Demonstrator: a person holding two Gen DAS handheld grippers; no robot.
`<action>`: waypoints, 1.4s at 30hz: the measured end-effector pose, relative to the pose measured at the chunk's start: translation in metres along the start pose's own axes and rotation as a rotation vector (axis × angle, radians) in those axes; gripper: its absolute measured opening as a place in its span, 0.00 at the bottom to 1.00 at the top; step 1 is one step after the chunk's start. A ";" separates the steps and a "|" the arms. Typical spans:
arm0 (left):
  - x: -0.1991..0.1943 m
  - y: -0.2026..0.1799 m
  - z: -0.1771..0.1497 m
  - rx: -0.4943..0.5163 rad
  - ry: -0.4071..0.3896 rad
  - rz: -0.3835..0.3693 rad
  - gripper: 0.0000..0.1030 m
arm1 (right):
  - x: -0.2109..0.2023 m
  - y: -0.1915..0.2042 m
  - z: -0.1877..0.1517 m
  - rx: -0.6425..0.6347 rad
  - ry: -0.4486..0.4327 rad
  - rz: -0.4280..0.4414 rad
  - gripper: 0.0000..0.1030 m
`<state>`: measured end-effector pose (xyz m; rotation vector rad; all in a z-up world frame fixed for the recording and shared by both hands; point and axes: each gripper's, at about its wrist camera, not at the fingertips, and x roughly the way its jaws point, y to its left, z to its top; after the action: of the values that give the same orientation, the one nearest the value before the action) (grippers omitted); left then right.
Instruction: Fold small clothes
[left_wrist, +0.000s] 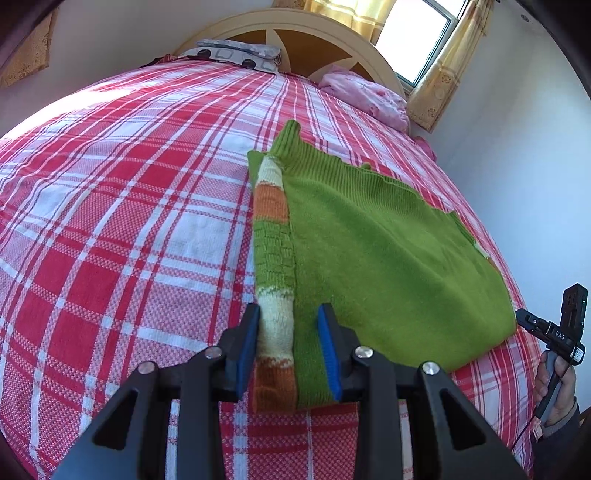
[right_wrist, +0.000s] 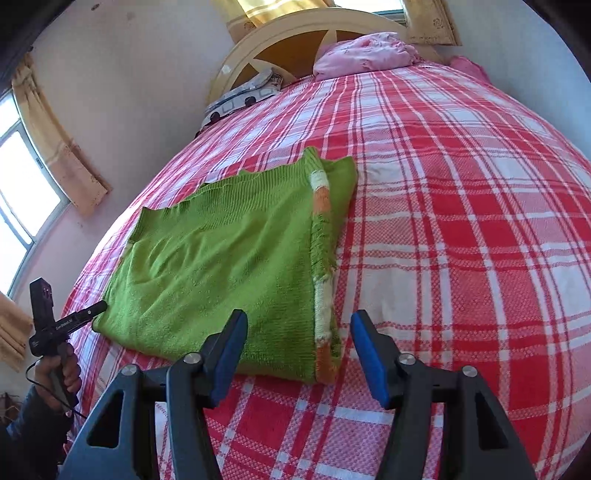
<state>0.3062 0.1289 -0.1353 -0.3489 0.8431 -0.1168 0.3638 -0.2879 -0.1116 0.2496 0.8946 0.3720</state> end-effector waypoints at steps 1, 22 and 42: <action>-0.001 -0.001 -0.001 0.007 -0.002 -0.009 0.22 | 0.002 0.001 -0.001 -0.004 0.007 0.013 0.40; -0.015 0.003 -0.022 0.045 0.023 -0.051 0.07 | -0.014 -0.015 -0.036 0.003 -0.005 0.005 0.05; -0.029 -0.007 -0.023 0.105 -0.084 0.095 0.53 | 0.095 0.017 0.112 -0.107 0.022 -0.192 0.33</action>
<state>0.2700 0.1231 -0.1261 -0.2136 0.7662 -0.0570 0.5028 -0.2396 -0.1052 0.0603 0.9094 0.2440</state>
